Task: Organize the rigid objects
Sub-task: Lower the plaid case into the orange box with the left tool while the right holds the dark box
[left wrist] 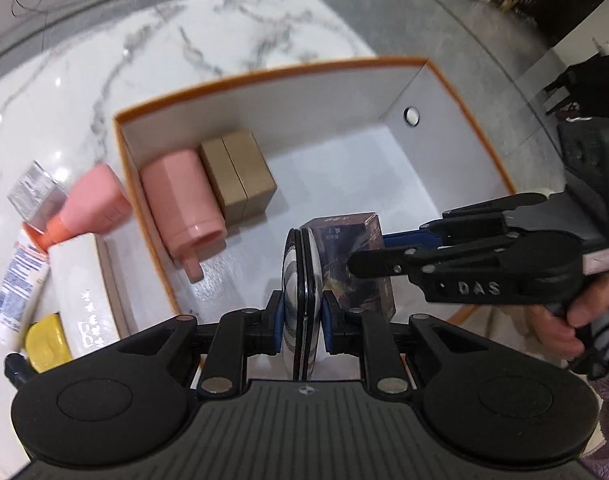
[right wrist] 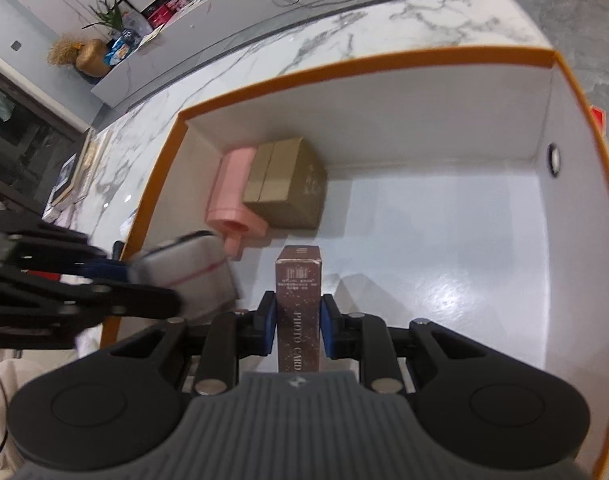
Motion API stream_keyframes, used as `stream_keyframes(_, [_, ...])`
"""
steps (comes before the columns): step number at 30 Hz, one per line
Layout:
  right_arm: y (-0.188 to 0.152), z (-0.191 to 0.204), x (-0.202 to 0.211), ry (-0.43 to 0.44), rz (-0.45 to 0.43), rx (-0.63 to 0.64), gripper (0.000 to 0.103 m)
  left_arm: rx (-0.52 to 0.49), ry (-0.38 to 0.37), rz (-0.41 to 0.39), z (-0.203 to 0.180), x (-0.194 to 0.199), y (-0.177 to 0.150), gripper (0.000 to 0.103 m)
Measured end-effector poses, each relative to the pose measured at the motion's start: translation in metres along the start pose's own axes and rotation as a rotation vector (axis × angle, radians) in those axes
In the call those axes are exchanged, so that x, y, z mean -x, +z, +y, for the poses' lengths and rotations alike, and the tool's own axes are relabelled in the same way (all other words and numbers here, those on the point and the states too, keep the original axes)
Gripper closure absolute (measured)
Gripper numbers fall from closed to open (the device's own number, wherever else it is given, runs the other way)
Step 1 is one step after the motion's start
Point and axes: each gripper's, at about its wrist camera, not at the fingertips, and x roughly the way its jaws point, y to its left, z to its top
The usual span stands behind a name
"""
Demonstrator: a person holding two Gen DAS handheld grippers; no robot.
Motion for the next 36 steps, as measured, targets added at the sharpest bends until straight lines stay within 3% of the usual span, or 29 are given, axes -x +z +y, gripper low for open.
stream_keyframes(9, [0.005,-0.008,-0.012,0.004,0.019,-0.025,0.081,-0.01,0.039,0.061,-0.012,-0.024,0.022,0.083])
stream_keyframes(15, [0.006,-0.006,-0.015,-0.015,0.004,-0.018,0.081,0.097,-0.024,0.103,0.003,-0.032,0.033,0.082])
stream_keyframes(19, [0.007,-0.009,-0.01,-0.023,0.003,-0.014,0.081,0.154,-0.141,0.181,0.01,-0.034,0.025,0.083])
stream_keyframes(23, [0.007,-0.016,-0.007,-0.006,0.01,-0.034,0.081,0.149,-0.111,0.206,0.012,-0.037,0.026,0.083])
stream_keyframes(29, [0.007,-0.011,-0.012,-0.012,-0.001,-0.023,0.081,0.153,0.028,0.207,0.007,-0.042,0.03,0.072])
stream_keyframes(36, [0.005,-0.004,-0.02,-0.02,0.013,-0.009,0.081,0.08,0.115,0.153,-0.004,-0.027,0.026,0.066])
